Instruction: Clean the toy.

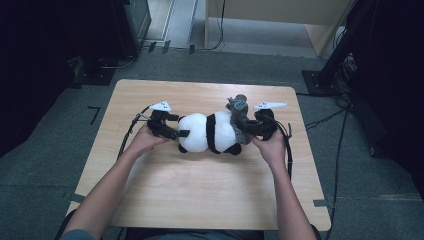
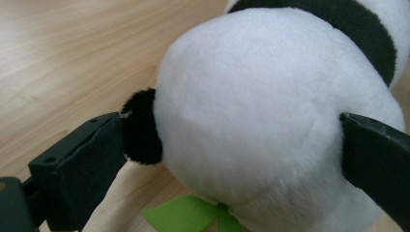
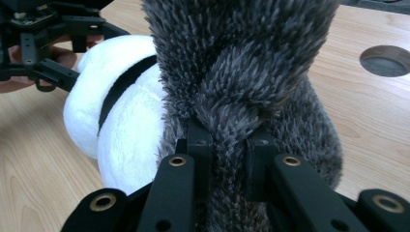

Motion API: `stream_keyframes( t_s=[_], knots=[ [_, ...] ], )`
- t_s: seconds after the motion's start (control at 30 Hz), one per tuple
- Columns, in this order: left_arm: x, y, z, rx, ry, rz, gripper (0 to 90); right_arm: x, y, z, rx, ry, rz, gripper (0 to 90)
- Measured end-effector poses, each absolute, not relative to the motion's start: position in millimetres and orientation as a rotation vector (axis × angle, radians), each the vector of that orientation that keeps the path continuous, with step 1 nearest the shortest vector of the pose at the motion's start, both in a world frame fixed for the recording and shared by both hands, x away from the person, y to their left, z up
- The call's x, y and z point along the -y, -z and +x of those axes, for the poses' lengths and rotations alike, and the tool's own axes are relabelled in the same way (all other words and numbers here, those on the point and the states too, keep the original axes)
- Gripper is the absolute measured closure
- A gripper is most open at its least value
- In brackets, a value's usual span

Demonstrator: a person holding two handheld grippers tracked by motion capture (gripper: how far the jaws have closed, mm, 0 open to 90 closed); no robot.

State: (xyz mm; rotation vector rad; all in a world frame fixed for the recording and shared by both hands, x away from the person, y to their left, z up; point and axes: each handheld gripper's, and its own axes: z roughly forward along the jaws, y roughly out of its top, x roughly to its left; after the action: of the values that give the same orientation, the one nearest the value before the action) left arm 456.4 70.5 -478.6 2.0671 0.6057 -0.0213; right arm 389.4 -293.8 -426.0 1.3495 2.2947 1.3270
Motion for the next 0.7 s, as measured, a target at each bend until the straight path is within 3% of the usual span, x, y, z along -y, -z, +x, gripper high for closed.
stream_keyframes(
  t_s=[0.17, 0.43, 0.6, 0.7],
  knots=[
    [-59, 483, 457, -0.543, 0.098, 2.108, 0.0, 290, 428, 389, -2.307, -1.358, 1.314, 78.9],
    [-58, 488, 445, -0.514, 0.068, 2.104, 0.8, 280, 430, 387, -2.281, -1.364, 1.245, 79.3],
    [-56, 486, 437, -0.564, 0.038, 2.077, 15.4, 278, 432, 392, -2.221, -1.333, 1.264, 79.3],
    [-59, 484, 433, -0.639, 0.035, 2.063, 29.4, 279, 432, 394, -2.194, -1.34, 1.274, 79.1]
  ],
)
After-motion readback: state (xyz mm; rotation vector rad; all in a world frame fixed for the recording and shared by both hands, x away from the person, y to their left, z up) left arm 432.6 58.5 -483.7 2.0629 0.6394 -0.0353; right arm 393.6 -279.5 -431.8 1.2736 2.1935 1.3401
